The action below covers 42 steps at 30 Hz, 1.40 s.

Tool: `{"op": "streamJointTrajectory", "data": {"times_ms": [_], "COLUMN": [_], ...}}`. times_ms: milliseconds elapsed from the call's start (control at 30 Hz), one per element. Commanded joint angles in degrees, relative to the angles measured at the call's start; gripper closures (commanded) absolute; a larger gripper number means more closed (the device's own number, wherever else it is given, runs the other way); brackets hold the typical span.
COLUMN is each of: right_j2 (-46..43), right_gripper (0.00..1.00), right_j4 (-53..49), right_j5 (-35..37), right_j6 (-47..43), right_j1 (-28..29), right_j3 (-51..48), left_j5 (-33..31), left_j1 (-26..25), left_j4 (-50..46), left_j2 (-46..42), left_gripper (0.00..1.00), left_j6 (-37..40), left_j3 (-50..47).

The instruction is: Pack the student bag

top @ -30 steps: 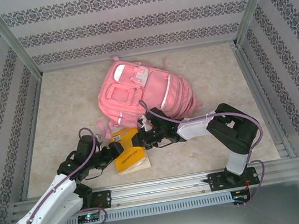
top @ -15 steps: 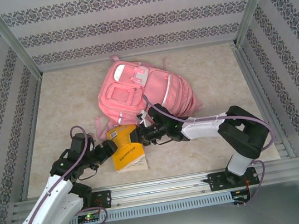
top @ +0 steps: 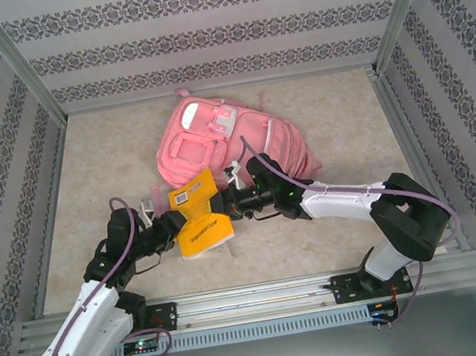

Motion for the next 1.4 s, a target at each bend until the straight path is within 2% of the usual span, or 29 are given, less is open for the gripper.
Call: {"op": "streamJointTrajectory", "data": {"times_ms": [0,100,300,433,533,633,700,900,967,1100,1200,1233,1300,1367], "right_j2": [-2.83,-3.43,-4.67,-9.31,-14.28,-19.05,-21.54,-25.37,-26.57,-28.77,-30.16,-30.73,-31.75,-32.67], "right_gripper": [0.74,0.71,0.45,0.37,0.33,0.31,0.30,0.29,0.28,0.28,0.28,0.28,0.30,0.33], "right_j4": [3.67,3.11,-0.20,-12.05,-18.32,-21.61,-21.73,-20.49,-19.95,-21.82,-25.57,-27.56,-29.03,-30.94], "right_j5": [0.44,1.16,2.52,10.40,17.00,20.02,19.87,16.11,15.77,15.78,15.89,16.73,17.66,19.19], "right_j6": [-0.62,-0.81,-2.89,-8.76,-11.72,-13.28,-13.53,-14.77,-14.65,-15.63,-17.82,-18.76,-18.80,-17.37], "right_j1": [-0.48,-1.45,-2.24,-3.60,-5.08,-7.00,-8.04,-8.25,-8.29,-8.26,-8.24,-8.27,-8.58,-9.10], "right_j3": [-0.03,-0.73,-0.81,-1.40,-3.46,-5.59,-6.86,-6.63,-6.43,-4.84,-3.06,-2.33,-1.99,-1.39], "left_j5": [4.82,4.64,4.86,5.08,5.39,5.78,6.29,10.08,10.68,10.91,8.39,5.18,-5.37,-18.90], "left_j1": [0.03,0.03,0.05,0.18,0.38,0.47,0.44,0.46,0.41,0.21,-0.96,-2.15,-5.77,-11.48], "left_j4": [7.76,7.61,10.30,10.81,10.69,10.43,11.16,22.67,21.98,14.69,1.61,-4.26,-12.98,-19.39], "left_j2": [-1.25,-1.16,-0.62,0.07,0.82,1.99,2.81,5.49,6.30,8.42,10.75,11.54,12.98,15.70], "left_gripper": [0.65,0.69,0.86,0.94,0.98,1.00,1.00,1.00,1.00,1.00,1.00,1.00,1.00,1.00], "left_j6": [-3.10,-2.91,-4.35,-4.41,-4.15,-3.20,-2.53,-2.01,1.32,12.24,27.30,33.46,44.39,54.23], "left_j3": [0.29,0.40,0.87,3.52,6.21,9.29,10.99,13.49,15.78,22.62,30.87,33.74,38.25,42.24]}}
